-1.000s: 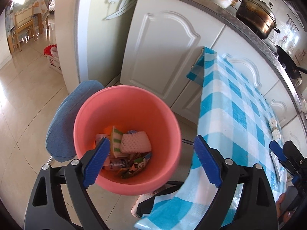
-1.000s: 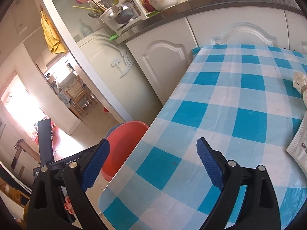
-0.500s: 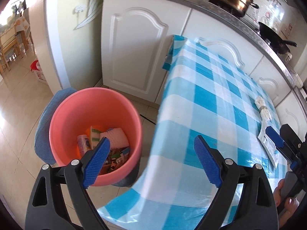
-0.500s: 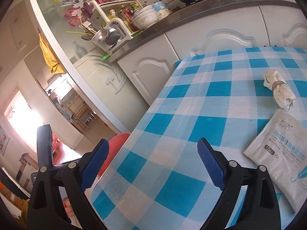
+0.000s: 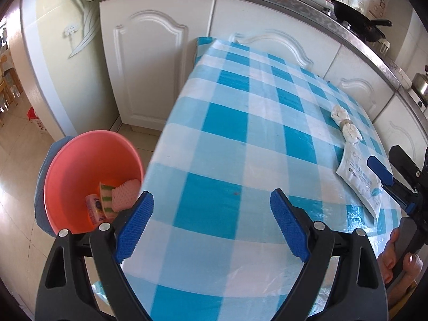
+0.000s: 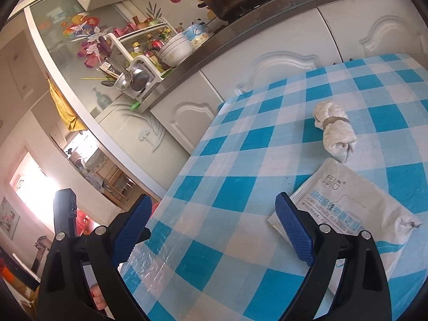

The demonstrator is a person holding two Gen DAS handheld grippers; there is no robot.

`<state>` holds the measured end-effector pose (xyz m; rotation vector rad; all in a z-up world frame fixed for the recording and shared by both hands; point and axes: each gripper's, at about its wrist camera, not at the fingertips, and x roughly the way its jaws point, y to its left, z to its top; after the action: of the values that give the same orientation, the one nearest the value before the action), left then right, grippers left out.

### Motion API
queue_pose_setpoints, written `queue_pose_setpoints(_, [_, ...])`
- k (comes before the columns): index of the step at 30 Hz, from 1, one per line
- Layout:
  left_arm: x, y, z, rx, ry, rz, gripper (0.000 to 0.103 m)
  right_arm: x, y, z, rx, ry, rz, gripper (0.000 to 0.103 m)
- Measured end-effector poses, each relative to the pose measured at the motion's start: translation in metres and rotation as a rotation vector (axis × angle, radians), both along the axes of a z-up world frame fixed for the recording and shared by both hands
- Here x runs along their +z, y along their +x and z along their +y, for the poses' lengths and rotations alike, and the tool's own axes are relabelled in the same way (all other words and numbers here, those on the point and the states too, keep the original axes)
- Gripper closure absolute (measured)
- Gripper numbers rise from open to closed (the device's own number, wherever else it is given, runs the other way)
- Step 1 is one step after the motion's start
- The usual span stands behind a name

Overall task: Collect trash
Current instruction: 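Move both tools back over the table toward the cloth bundle and white bag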

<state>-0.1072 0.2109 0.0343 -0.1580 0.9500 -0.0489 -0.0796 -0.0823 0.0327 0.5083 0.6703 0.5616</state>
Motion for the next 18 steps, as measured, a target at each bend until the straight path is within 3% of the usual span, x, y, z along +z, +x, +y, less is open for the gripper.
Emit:
queue_pose_setpoints(6, [0.0, 0.005, -0.026, -0.044, 0.019, 0.01, 0.014, -0.003, 0.0, -0.021, -0.026, -0.005, 0.011, 0.011])
queue_pose_setpoints(18, [0.0, 0.015, -0.063, -0.099, 0.048, 0.021, 0.014, -0.001, 0.0, -0.058, -0.076, -0.152, -0.01, 0.011])
